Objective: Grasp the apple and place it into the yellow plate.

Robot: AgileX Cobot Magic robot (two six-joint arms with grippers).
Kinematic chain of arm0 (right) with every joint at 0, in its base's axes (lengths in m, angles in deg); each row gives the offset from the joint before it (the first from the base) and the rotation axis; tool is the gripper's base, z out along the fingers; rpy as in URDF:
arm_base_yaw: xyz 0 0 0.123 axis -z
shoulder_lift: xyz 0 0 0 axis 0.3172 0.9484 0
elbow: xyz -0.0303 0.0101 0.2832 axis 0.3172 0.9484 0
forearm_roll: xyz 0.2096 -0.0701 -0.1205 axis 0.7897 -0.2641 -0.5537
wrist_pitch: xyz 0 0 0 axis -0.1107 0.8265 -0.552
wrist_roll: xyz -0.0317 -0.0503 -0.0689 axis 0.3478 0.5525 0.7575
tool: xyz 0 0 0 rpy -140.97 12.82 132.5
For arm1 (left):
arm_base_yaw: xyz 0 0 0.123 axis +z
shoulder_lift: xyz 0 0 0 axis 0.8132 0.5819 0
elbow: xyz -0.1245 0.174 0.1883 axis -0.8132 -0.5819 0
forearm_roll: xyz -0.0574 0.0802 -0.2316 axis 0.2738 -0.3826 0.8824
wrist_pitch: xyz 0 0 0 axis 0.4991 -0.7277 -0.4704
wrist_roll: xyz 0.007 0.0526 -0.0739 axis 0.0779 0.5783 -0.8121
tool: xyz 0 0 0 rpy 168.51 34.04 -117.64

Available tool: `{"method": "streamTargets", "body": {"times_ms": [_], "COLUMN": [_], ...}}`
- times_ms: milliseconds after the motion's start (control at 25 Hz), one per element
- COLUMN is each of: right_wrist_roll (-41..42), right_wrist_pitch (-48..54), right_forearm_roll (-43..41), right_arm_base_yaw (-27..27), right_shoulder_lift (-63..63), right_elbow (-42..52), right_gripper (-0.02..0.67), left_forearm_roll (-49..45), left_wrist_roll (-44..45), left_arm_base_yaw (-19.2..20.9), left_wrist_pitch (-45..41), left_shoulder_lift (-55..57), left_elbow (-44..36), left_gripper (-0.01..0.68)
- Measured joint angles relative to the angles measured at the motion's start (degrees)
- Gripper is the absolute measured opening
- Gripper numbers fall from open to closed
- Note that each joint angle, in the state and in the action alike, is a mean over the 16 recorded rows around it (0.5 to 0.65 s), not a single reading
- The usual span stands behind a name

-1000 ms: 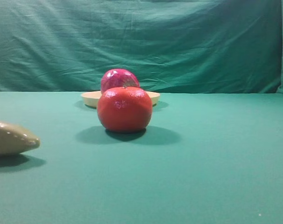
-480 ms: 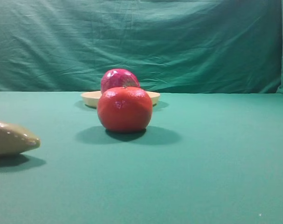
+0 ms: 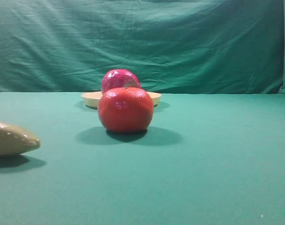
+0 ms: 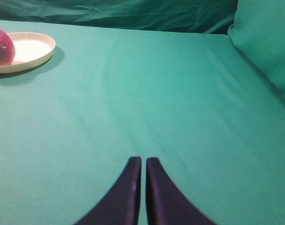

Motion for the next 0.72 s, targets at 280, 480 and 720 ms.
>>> {"method": "streamTargets", "body": {"times_ms": [280,480,720], "right_wrist_roll": [0.19,0.24,0.32], "right_wrist_pitch": [0.69,0.73,0.77], "right_forearm_roll": [-0.28,-0.32,-0.37], "right_arm_base_yaw": [0.16,0.16,0.16], "right_shoulder_lift": [0.0,0.0,0.0], "right_elbow": [-0.01,-0.04,-0.07], "right_gripper": [0.0,0.0,0.0], "left_forearm_roll": [0.0,0.0,0.0], "left_wrist_roll": [0.0,0.0,0.0], "left_arm_base_yaw": [0.0,0.0,0.0], "left_wrist_pitch": [0.0,0.0,0.0], "left_shoulder_lift": [0.0,0.0,0.0], "left_elbow": [0.0,0.0,0.0], "left_gripper": [0.157,0.157,0.157]}}
